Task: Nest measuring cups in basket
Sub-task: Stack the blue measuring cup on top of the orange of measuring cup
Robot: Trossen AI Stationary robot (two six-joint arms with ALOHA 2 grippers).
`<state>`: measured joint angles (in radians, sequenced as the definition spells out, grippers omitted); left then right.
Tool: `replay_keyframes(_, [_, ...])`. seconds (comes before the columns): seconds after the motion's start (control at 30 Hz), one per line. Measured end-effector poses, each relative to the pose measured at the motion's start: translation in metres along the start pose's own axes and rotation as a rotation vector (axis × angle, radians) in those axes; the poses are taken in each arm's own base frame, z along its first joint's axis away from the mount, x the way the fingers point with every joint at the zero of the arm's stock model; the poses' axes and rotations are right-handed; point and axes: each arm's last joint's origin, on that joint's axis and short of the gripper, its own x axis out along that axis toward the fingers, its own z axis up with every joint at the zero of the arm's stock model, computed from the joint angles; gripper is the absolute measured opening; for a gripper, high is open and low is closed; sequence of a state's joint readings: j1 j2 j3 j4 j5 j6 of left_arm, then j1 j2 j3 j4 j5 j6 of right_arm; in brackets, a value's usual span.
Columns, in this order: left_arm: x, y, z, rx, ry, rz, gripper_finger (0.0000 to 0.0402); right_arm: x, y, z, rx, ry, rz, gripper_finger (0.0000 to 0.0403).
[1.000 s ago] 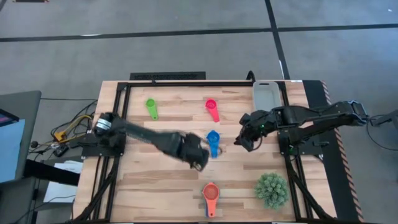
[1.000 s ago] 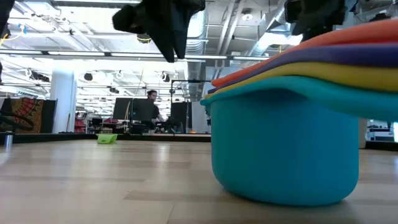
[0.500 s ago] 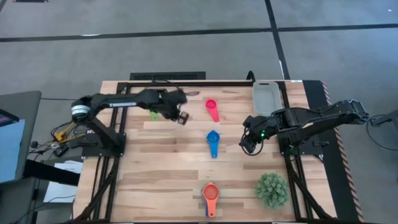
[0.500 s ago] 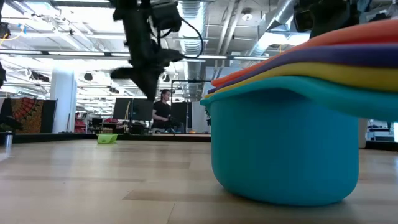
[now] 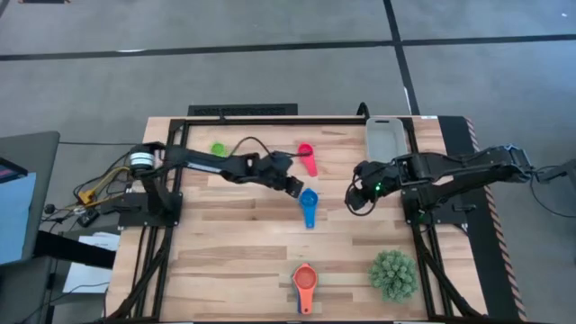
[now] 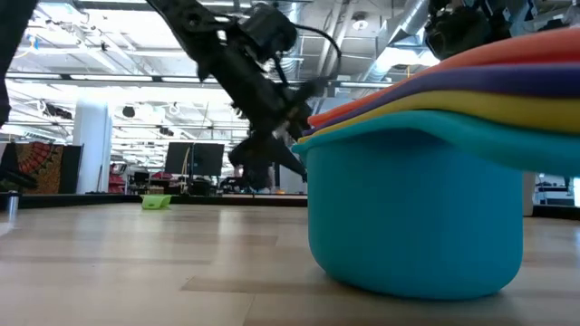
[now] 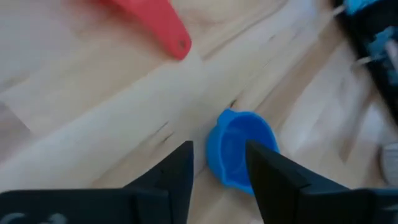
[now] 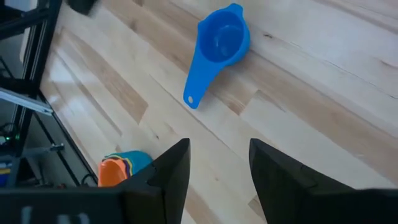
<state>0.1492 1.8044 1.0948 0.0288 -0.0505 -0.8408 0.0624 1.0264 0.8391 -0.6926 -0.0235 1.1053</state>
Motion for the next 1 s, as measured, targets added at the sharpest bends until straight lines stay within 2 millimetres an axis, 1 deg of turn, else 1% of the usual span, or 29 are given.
replay_keyframes(0.07, [0.013,-0.003,-0.003,0.006,0.012,0.008,0.0145,0.000,0.000,0.000,0.004,0.001,0.001,0.0188])
replay_keyframes(0.17, [0.026,-0.011,-0.003,0.012,0.018,0.001,0.0148,-0.002,0.001,-0.004,0.007,0.013,0.008,0.0185])
replay_keyframes(0.27, [0.033,-0.018,-0.003,0.036,0.026,0.000,0.0146,-0.001,0.002,-0.008,-0.004,0.029,0.006,0.0183])
replay_keyframes(0.37, [0.036,-0.016,-0.006,0.041,0.054,0.041,0.0137,-0.001,0.003,-0.011,0.001,0.026,-0.004,0.0184])
replay_keyframes(0.5, [0.039,-0.008,-0.012,0.031,0.090,0.114,0.0116,-0.001,0.003,-0.012,0.011,0.009,-0.013,0.0187])
replay_keyframes(0.73, [0.049,-0.007,-0.021,0.057,0.119,0.099,0.0072,-0.001,0.004,-0.012,0.018,0.001,-0.014,0.0183])
replay_keyframes(0.83, [0.049,-0.006,-0.023,0.058,0.141,0.104,0.0050,-0.001,0.004,-0.014,0.012,-0.003,-0.015,0.0179])
replay_keyframes(0.93, [0.048,-0.006,-0.023,0.058,0.143,0.107,0.0018,-0.002,0.005,-0.015,0.009,-0.008,-0.017,0.0176])
replay_keyframes(1.0, [0.045,-0.008,-0.022,0.056,0.155,0.093,0.0007,-0.002,0.005,-0.016,0.005,-0.007,-0.015,0.0175])
